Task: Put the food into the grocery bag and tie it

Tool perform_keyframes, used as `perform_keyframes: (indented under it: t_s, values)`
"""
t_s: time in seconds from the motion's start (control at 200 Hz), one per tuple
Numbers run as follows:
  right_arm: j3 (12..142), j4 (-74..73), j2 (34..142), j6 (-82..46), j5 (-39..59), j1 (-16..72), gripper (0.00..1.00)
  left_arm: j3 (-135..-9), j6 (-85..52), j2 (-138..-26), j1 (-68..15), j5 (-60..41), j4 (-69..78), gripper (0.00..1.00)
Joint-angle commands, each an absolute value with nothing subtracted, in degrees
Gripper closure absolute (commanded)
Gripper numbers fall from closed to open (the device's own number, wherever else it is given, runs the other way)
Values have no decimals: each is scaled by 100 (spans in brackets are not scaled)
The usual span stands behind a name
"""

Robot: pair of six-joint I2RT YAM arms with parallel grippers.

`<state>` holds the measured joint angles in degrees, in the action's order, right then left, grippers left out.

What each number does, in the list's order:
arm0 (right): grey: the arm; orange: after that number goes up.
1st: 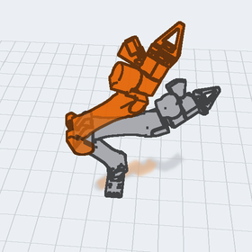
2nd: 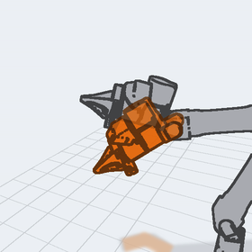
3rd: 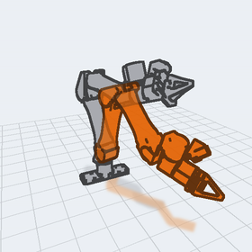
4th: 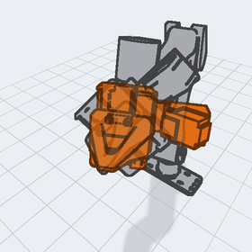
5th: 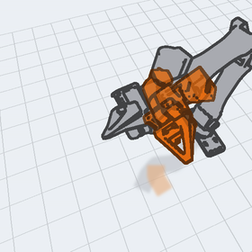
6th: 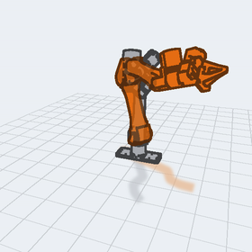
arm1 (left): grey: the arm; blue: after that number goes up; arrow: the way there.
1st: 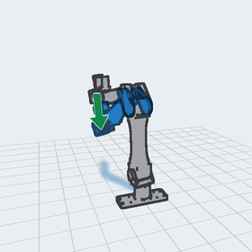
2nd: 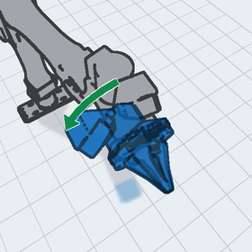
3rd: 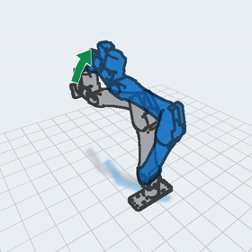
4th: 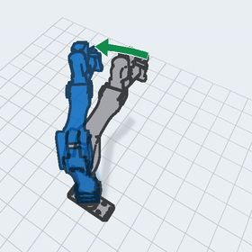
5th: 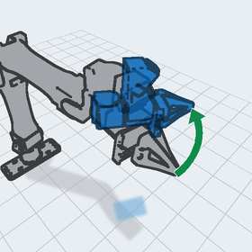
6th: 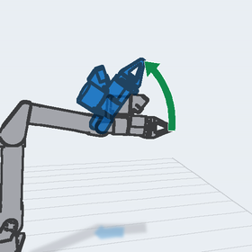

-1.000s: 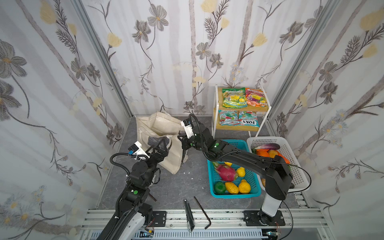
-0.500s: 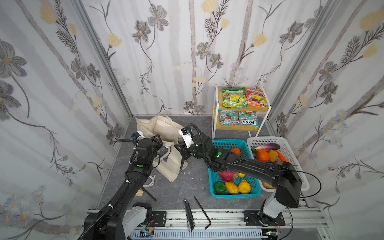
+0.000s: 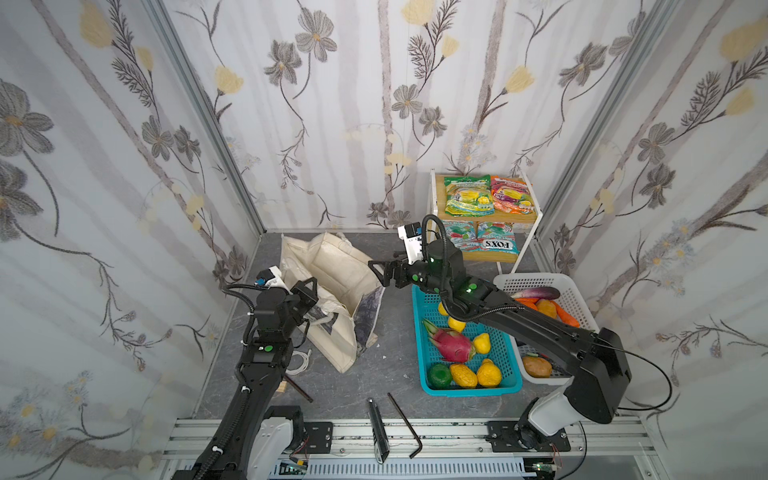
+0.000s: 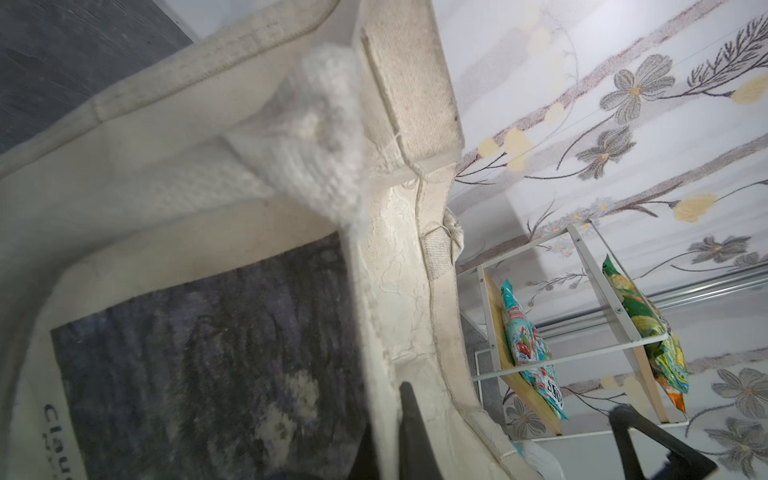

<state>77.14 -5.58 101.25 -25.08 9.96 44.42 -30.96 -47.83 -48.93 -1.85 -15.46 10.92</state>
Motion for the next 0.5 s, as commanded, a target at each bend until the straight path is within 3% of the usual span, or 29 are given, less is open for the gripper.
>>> perform_keyframes:
  t_s: [0.0,0.12,0.24,0.27,0.345,0.44,0.495]
  values:
    - [8223,18,10673,-2672,1574,4359,0,-3072,-4791,-4800,-143,-1941,1292,100]
    - [8686,116,11332,-2709,2019,4302,3,-3004,-4811,-4746,-47,-2083,1327,100]
    - [9289,438,12013,-2724,2454,4291,17,-2952,-4851,-4739,-27,-2211,1397,100]
    - [9368,437,12130,-2739,2598,4285,23,-2950,-4852,-4737,-26,-2224,1404,100]
    - [9409,331,12251,-2826,2738,4272,50,-2979,-4825,-4737,-1,-2280,1406,100]
    - [9337,251,12172,-2830,2648,4273,91,-3030,-4786,-4728,26,-2319,1406,100]
    - [9268,264,12054,-2793,2530,4275,100,-3054,-4757,-4728,43,-2336,1406,100]
